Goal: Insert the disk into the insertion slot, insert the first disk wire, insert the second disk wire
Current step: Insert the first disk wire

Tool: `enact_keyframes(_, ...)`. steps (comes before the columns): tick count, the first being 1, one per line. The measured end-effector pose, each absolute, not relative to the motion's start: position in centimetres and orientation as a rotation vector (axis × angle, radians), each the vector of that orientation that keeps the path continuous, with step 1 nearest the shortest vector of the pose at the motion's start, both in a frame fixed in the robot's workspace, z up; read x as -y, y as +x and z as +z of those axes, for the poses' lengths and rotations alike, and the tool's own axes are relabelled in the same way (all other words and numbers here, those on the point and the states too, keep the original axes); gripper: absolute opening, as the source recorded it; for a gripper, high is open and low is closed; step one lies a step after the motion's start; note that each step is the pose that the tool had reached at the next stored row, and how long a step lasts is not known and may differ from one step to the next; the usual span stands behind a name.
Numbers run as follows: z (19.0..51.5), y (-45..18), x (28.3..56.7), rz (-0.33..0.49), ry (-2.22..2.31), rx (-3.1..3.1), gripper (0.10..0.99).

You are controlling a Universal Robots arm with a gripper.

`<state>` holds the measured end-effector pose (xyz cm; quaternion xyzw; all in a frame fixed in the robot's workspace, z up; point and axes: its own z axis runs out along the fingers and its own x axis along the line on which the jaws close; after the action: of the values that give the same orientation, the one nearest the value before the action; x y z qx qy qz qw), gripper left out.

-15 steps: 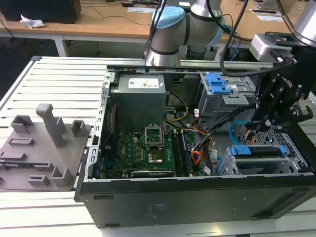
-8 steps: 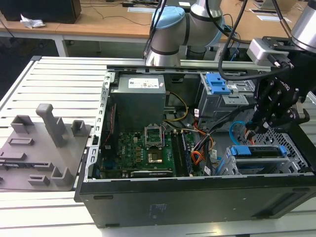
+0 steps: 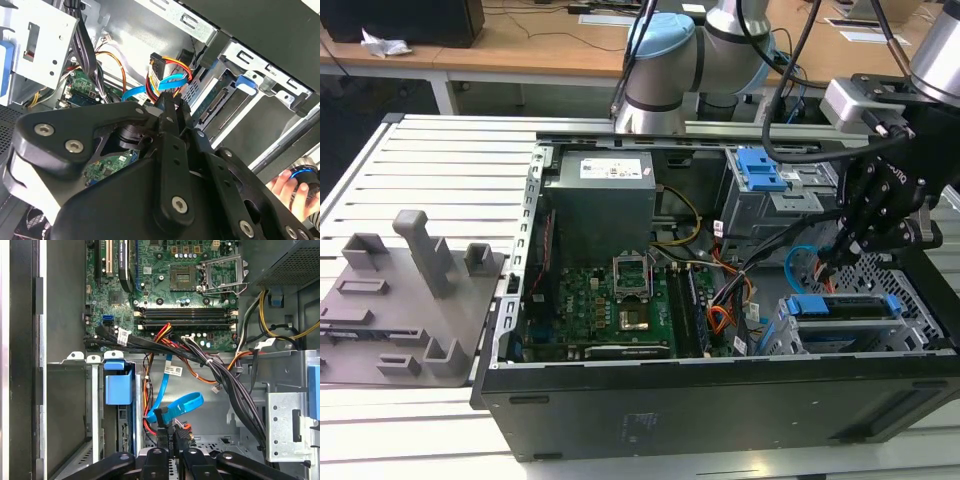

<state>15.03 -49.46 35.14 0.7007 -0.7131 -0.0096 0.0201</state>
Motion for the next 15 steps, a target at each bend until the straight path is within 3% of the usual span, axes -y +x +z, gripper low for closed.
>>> enact_keyframes(15, 35.1, 15.4, 51.0, -0.030, 2.174, 2.212, 0.176)
